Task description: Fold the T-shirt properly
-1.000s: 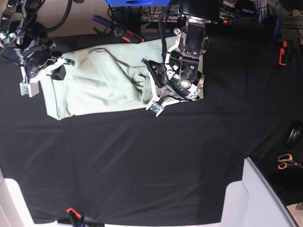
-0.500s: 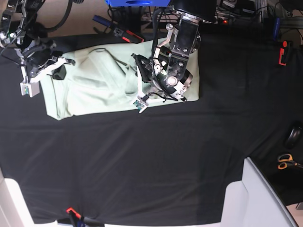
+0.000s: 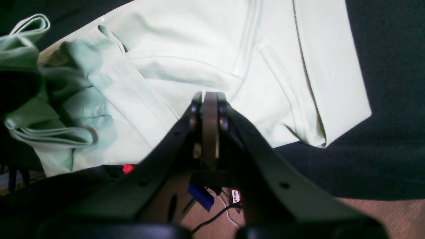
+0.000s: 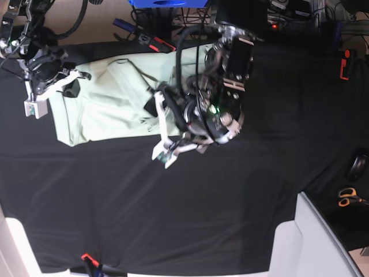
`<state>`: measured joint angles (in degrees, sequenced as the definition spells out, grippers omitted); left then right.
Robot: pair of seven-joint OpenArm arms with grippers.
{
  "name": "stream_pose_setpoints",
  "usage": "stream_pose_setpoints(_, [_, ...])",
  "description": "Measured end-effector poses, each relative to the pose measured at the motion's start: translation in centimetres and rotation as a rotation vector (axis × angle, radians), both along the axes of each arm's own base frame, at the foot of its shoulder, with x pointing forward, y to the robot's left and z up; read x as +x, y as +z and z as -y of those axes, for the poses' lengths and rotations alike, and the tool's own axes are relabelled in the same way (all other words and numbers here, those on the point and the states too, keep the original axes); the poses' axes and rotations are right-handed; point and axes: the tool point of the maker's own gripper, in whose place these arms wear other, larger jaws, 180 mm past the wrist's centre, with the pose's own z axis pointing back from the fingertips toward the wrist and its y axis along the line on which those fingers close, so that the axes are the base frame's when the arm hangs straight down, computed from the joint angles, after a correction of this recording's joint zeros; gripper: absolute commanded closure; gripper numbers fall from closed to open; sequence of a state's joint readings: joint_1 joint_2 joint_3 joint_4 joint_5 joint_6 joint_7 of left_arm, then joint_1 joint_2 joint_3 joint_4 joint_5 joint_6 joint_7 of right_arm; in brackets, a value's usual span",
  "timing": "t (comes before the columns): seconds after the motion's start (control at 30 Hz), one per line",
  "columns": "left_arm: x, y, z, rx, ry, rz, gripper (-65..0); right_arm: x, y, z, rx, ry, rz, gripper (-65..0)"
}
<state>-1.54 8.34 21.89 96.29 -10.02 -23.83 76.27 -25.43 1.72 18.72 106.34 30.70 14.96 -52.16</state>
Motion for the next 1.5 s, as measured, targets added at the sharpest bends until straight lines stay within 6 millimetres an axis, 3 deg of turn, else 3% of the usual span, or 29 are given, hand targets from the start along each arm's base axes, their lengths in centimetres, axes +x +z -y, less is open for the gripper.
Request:
stream_pose_setpoints(0.1, [1.0,1.6,1.2,-0.079,-0.015,0.006,-49.7,0.0,0.0,0.0,0.0,0.0,0.0,0.0])
stream_pose_setpoints(0.3, [0.4,1.1,0.9,-0.059,-0.015,-0.019,-49.4,-0.1,0.0,0.0,0.0,0.0,-0.003,0.0])
stream_pose_setpoints(0.47, [1.5,2.0,-0.2,-0.079,0.038,0.011,-48.7,-1.5,-0.7,-0.3,0.007,0.009,-0.055,0.0])
stream_pose_setpoints(0.53, [2.7,2.6,-3.0,-0.076,0.119,0.041,-44.5,-2.4,-1.0,-1.2,0.013,0.037,-0.069,0.0])
stream_pose_setpoints(0.57, [3.2,2.8,-5.2,-0.056,0.165,0.06,-38.6,-3.0,-1.0,-2.1,0.016,0.083,-0.073,-0.1])
stream_pose_setpoints(0.6, [3.4,2.8,-7.6,-0.028,0.214,0.073,-31.9,-3.6,-0.9,-3.2,0.026,0.127,-0.07,-0.1])
stream_pose_setpoints(0.7, [2.8,2.0,-15.9,0.089,0.363,0.069,-3.5,-4.7,-0.2,-7.1,0.083,0.248,-0.048,-0.3])
stream_pose_setpoints(0.73, [2.4,1.8,-18.5,0.122,0.412,0.064,0.0,-4.9,-0.2,-8.3,0.101,0.277,-0.051,-0.3])
stream_pose_setpoints(0.87, [1.1,2.9,-27.8,0.214,0.58,0.137,0.0,-5.0,0.3,-12.0,0.153,0.379,-0.033,-0.4])
stream_pose_setpoints(0.93, [-0.9,3.2,-32.4,0.312,0.625,0.145,0.0,-4.7,0.6,-13.5,0.173,0.424,-0.023,-0.4])
stream_pose_setpoints(1.03, [-3.6,3.5,-37.0,0.405,0.671,0.155,0.0,-3.0,0.3,-14.5,0.194,0.435,-0.002,-1.2])
stream_pose_setpoints(1.1, [-5.0,4.1,-39.8,0.485,0.712,0.187,0.0,-2.5,-0.1,-14.4,0.194,0.43,-0.001,-5.7])
stream_pose_setpoints(1.2, [-7.3,4.2,-43.9,0.598,0.774,0.208,0.0,-3.0,-0.9,-15.2,0.227,0.418,-0.039,-18.9])
stream_pose_setpoints(1.33, [-9.7,2.7,-46.7,0.729,0.758,0.157,0.0,-2.9,-0.8,-16.7,0.318,0.407,-0.037,-36.9])
stream_pose_setpoints(1.5, [-10.2,2.1,-48.5,0.846,0.704,0.148,0.0,-2.9,-1.3,-16.3,0.343,0.371,-0.033,-40.8])
